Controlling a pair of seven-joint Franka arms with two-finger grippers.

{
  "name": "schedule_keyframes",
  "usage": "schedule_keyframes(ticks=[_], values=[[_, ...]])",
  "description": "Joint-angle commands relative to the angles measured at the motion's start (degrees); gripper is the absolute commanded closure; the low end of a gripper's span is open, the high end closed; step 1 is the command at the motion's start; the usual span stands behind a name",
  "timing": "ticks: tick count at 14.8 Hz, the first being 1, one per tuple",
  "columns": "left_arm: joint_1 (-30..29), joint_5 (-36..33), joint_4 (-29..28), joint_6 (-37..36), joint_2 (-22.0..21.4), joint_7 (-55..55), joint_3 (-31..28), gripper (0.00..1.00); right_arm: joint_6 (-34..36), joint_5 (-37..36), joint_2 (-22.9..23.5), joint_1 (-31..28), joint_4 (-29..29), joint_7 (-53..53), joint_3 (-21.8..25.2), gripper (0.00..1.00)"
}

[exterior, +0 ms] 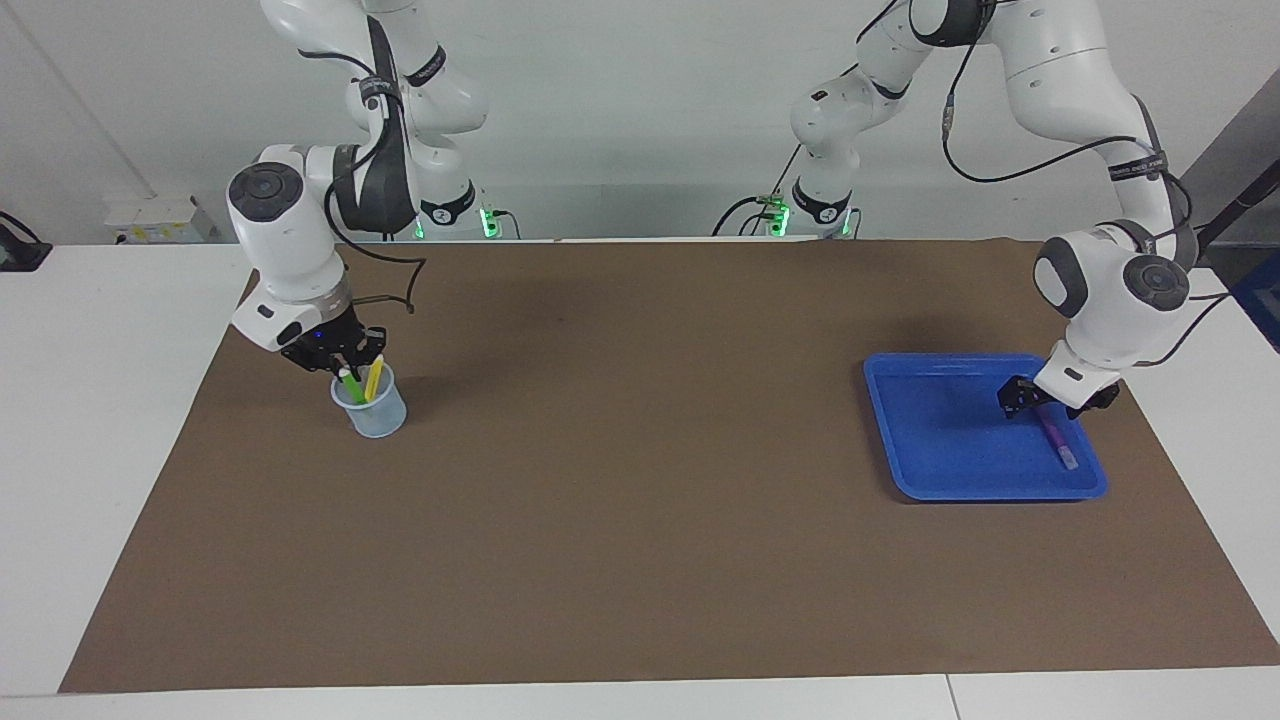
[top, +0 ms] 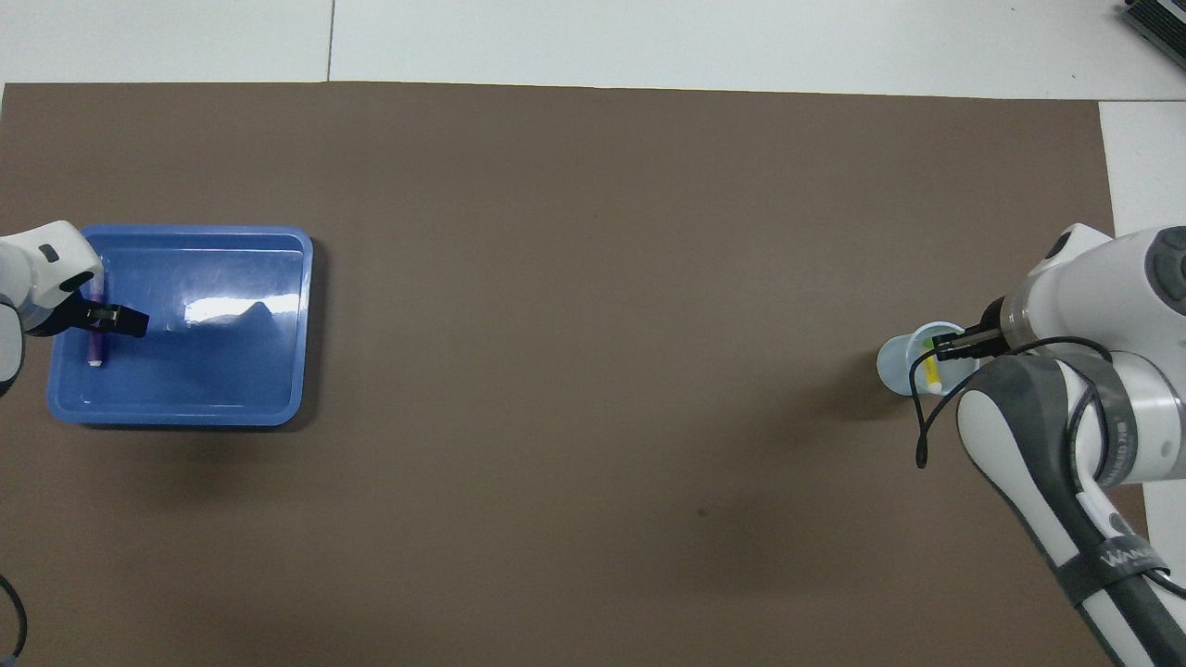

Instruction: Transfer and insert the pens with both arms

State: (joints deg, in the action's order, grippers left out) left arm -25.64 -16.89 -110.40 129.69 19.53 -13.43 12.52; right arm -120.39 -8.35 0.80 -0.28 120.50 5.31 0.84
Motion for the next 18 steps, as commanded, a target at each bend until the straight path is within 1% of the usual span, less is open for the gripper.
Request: schedule_keyframes(ticks=[1,2,4,8,12,18], values=[[-1.6,-1.1,-2.6,3.0,-0.6,0.2,0.3,0.00,0.1,-1.6,-0.4,-0.6,0.6,-1.7,-0.5,0.31],[-1.7,-1.1,-3.0,3.2,-0.7,0.2,0.3,0.00,0.5,-1.6,-0.4,-0.5,0.5,-1.6,-0.5,0.14],[-2.2,-1.1,-3.4,3.7,-0.8,1.0,0.4,0.00,1.5,-2.0,-0.4,-0.3,0.2,-1.6,-0.5,0.01],[-2.3,-1.1,-4.6,4.9,-1.0,2.4,0.3,0.00,4.4,-3.0,-0.4,0.0,-1.3,-1.5,-0.6,0.00],[-2.3,-1.1,-5.4,5.5,-1.1,3.5,0.3,0.00,11.5,-3.0,-0.5,0.3,-4.9,-1.2,-1.2,0.00],[-1.3,-1.1,-4.4,4.1,-0.9,4.4,0.3,0.00,20.1,-2.1,-0.9,0.3,-10.1,-1.0,-3.0,0.00]])
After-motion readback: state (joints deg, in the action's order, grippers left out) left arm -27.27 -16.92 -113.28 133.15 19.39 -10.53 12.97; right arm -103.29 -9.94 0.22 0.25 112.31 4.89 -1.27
